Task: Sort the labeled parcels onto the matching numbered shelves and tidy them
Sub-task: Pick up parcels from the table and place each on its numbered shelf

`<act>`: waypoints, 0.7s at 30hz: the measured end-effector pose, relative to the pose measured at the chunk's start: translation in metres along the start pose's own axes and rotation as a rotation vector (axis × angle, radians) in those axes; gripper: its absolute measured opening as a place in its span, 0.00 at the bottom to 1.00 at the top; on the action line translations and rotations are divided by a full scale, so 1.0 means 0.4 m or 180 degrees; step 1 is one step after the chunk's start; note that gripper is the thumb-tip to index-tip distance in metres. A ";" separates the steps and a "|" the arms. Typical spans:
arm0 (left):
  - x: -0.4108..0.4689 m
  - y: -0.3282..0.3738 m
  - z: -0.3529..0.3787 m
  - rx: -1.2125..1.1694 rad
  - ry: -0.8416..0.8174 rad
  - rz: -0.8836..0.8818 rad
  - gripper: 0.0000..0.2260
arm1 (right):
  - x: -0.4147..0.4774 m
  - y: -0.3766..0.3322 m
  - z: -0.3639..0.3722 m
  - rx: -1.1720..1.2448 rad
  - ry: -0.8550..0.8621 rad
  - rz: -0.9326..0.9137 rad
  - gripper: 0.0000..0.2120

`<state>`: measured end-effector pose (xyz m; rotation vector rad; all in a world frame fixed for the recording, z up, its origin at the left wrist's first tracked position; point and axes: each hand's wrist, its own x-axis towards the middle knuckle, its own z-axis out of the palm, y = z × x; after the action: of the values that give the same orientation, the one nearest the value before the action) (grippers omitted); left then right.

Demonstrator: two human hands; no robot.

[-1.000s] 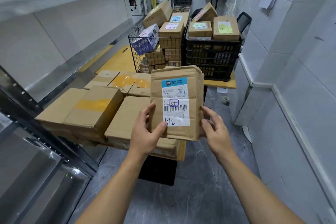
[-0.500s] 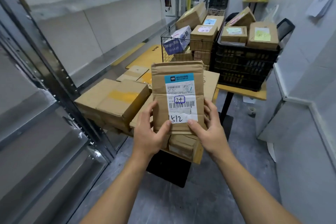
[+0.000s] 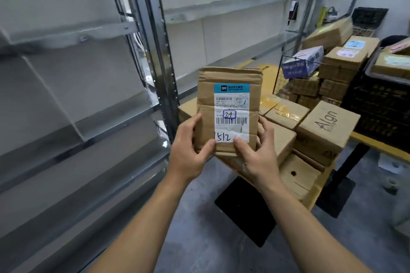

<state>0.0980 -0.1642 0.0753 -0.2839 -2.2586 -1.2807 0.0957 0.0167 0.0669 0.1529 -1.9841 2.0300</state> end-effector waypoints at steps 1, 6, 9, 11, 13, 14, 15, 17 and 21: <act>-0.008 -0.009 -0.044 -0.0001 0.0006 -0.0064 0.30 | -0.005 -0.003 0.040 0.0054 -0.0084 0.0025 0.32; -0.083 -0.055 -0.304 0.0395 0.0323 -0.0253 0.28 | -0.073 -0.018 0.270 0.0320 -0.0542 0.0099 0.31; -0.163 -0.102 -0.494 0.0940 0.0566 -0.0535 0.25 | -0.141 -0.024 0.414 0.0469 -0.0899 0.0162 0.31; -0.227 -0.137 -0.624 0.1504 0.0568 -0.0678 0.24 | -0.188 -0.034 0.510 0.0485 -0.1112 0.0174 0.31; -0.299 -0.174 -0.761 0.2213 0.0431 -0.0863 0.23 | -0.242 -0.034 0.612 0.0515 -0.1304 0.0182 0.32; -0.337 -0.189 -0.830 0.2550 0.0333 -0.0955 0.24 | -0.268 -0.037 0.663 0.0525 -0.1389 0.0187 0.32; -0.361 -0.200 -0.872 0.2851 0.0211 -0.1036 0.24 | -0.281 -0.040 0.692 0.0511 -0.1451 0.0182 0.32; -0.465 -0.222 -1.025 0.3357 0.0123 -0.1466 0.24 | -0.364 -0.052 0.833 0.0560 -0.1720 0.0215 0.32; -0.549 -0.223 -1.147 0.3778 -0.0240 -0.1855 0.23 | -0.426 -0.061 0.943 0.0562 -0.1881 0.0219 0.31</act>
<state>0.3996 -0.5832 0.0823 0.7969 -2.8160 0.0574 0.2153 -0.3803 0.0582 0.8176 -2.1341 2.4035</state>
